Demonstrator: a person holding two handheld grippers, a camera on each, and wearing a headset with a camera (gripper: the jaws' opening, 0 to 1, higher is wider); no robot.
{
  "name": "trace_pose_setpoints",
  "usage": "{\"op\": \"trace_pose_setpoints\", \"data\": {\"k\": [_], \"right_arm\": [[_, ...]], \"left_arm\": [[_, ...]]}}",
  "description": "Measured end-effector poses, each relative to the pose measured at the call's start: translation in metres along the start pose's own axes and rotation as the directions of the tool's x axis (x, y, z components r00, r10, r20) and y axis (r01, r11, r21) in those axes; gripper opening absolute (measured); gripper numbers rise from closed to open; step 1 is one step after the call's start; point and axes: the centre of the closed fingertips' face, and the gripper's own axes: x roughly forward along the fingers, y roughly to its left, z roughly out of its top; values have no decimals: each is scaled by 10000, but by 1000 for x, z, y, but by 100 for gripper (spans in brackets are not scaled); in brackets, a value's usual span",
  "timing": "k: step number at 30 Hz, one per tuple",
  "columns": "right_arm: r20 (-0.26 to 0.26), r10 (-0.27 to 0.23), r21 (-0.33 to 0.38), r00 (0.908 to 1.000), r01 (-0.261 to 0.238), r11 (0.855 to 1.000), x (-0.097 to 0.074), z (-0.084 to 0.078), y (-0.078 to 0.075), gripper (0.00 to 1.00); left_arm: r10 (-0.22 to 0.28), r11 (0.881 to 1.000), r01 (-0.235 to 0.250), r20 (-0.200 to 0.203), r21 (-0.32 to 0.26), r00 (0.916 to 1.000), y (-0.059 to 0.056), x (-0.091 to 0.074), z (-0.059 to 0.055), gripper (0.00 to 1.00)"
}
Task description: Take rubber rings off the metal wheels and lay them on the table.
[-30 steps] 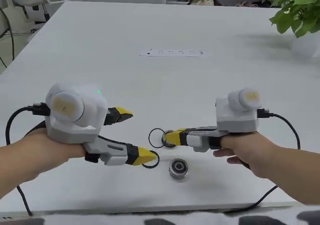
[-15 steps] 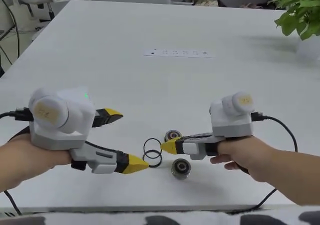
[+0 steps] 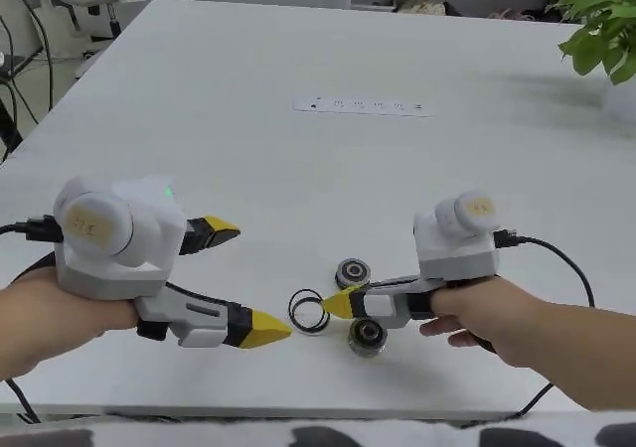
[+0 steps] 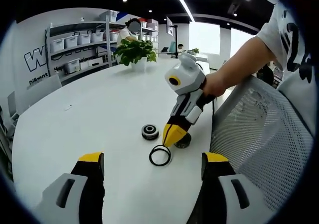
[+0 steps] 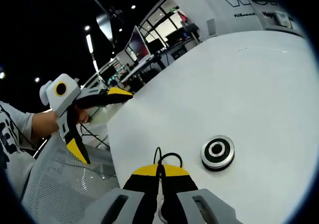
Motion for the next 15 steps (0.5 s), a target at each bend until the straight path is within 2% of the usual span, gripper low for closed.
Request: {"op": "trace_pose_setpoints", "data": {"k": [15], "right_arm": [[29,-383,283,9993,382,9989,0,-3,-11,0]], "left_arm": [[17,10000,-18,-87,-64,10000,1,-2,-2,77]]}}
